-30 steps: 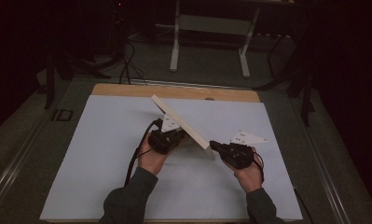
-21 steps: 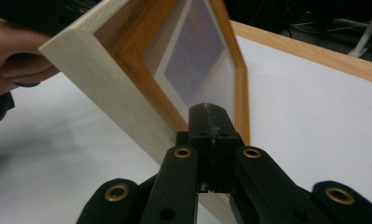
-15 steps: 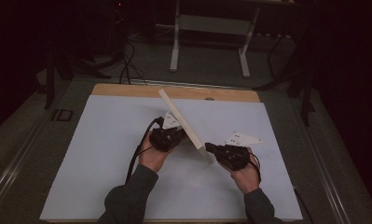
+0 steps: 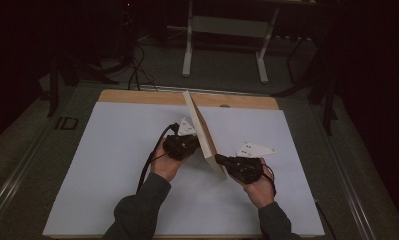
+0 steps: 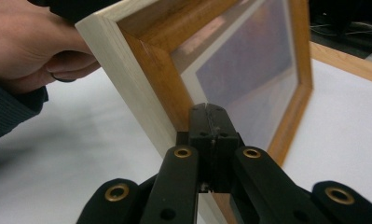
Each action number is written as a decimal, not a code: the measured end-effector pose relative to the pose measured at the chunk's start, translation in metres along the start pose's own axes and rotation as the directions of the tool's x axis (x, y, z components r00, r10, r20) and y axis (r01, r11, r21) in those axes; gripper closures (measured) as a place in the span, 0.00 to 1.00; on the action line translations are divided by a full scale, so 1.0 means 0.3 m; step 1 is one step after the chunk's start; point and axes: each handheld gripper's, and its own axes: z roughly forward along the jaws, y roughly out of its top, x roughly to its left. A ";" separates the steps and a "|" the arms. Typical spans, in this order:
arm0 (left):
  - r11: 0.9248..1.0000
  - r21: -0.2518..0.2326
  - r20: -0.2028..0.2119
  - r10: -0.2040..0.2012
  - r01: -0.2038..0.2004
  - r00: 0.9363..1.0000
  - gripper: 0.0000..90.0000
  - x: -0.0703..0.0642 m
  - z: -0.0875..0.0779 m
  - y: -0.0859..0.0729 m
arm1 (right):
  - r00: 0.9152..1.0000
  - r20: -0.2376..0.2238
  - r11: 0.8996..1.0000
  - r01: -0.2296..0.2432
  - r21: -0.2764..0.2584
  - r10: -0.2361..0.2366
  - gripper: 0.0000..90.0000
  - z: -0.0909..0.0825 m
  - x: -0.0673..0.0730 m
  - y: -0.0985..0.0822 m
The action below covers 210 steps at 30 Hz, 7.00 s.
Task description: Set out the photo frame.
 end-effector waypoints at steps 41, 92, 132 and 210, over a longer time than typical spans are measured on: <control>0.999 -0.029 0.123 -0.041 0.045 0.992 0.94 0.056 0.038 -0.014 | 0.999 -0.010 0.999 0.041 0.025 -0.040 1.00 0.071 0.045 0.038; 0.999 -0.007 0.228 0.039 -0.038 0.973 0.38 -0.013 -0.141 -0.116 | 0.992 0.112 0.993 -0.076 0.086 0.066 0.67 0.061 -0.049 -0.018; 0.989 -0.110 0.020 -0.092 0.094 0.996 0.55 -0.112 -0.103 -0.031 | 0.976 0.175 0.987 -0.145 0.065 0.132 0.66 0.003 -0.132 -0.048; 0.970 -0.062 0.356 -0.200 0.236 0.913 0.79 0.277 -0.133 -0.073 | 0.960 0.244 0.982 -0.162 0.099 0.134 0.38 0.121 -0.415 0.081</control>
